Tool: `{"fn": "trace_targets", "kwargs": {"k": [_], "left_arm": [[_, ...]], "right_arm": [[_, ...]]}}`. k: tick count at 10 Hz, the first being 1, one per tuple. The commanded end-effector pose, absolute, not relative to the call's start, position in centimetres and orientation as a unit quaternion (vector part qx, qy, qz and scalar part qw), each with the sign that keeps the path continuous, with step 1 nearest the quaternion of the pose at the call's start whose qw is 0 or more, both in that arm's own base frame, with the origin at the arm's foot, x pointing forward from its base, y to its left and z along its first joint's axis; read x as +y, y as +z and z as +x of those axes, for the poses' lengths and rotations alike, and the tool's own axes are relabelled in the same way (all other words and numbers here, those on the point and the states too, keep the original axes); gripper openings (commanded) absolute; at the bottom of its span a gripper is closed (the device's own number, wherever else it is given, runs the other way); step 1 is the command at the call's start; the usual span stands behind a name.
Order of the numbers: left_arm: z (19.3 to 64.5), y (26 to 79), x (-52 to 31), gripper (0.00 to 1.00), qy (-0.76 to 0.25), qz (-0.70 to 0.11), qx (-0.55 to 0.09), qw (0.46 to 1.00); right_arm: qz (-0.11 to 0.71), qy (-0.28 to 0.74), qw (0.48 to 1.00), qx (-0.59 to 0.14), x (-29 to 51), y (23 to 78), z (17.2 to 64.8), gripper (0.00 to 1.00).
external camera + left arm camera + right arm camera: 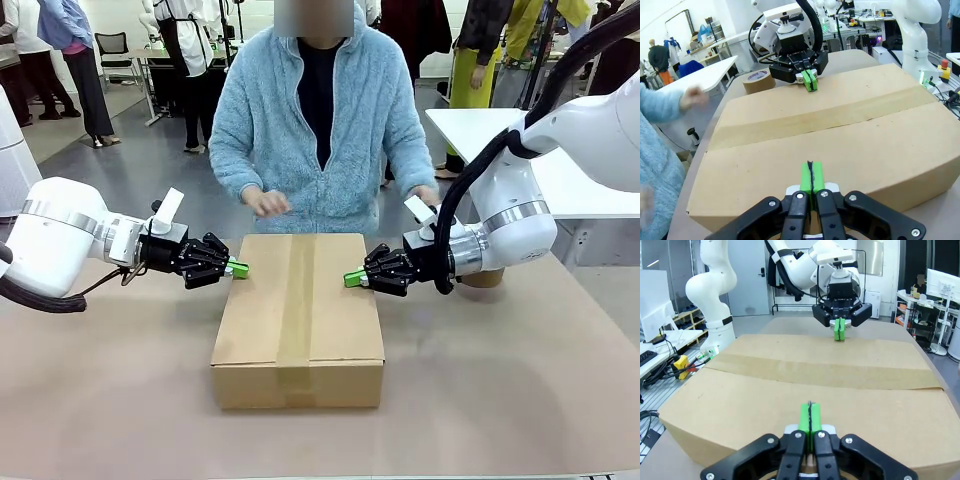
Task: Wrap the clocks to prevent damage.
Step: After the human seals the box with tape, release both hands from the side flaps of the Package Box.
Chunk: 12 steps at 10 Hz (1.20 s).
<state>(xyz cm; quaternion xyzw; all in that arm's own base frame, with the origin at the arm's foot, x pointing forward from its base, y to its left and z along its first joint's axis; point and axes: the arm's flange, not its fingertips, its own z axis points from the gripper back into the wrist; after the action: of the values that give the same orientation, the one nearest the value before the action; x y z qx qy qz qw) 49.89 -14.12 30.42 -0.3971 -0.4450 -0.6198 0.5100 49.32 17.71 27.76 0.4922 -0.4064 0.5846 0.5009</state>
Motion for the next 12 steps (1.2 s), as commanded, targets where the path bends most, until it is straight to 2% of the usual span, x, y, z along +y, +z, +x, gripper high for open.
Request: {"fn": "trace_targets", "kwargs": {"k": [1, 2, 3, 5, 6, 9, 12], "left_arm": [[50.0, 30.3, -14.3, 0.01, -0.621, -0.391, -0.444, 0.514], [49.9, 30.4, -14.1, 0.01, -0.62, -0.397, -0.445, 0.51], [50.3, 34.0, -13.6, 0.01, -0.626, -0.368, -0.45, 0.52], [49.7, 42.5, -13.4, 0.01, -0.645, -0.344, -0.468, 0.496], [49.0, 46.3, -13.4, 0.01, -0.666, -0.328, -0.452, 0.495], [45.9, 55.1, -13.2, 0.01, -0.736, -0.282, -0.317, 0.528], [43.5, 59.3, -12.9, 0.01, -0.752, -0.205, -0.237, 0.58]], "right_arm": [[0.492, 0.585, 0.501, -0.406, 17.7, 27.8, 49.3, 0.01], [0.488, 0.587, 0.518, -0.386, 18.0, 29.4, 49.0, 0.01], [0.471, 0.599, 0.528, -0.374, 18.5, 32.8, 48.0, 0.01], [0.441, 0.627, 0.518, -0.379, 20.2, 40.4, 45.3, 0.01], [0.42, 0.638, 0.527, -0.372, 20.7, 44.0, 43.8, 0.01], [0.336, 0.647, 0.621, -0.289, 20.9, 51.6, 39.4, 0.01], [0.245, 0.622, 0.699, -0.254, 19.8, 55.0, 36.6, 0.01]]}}
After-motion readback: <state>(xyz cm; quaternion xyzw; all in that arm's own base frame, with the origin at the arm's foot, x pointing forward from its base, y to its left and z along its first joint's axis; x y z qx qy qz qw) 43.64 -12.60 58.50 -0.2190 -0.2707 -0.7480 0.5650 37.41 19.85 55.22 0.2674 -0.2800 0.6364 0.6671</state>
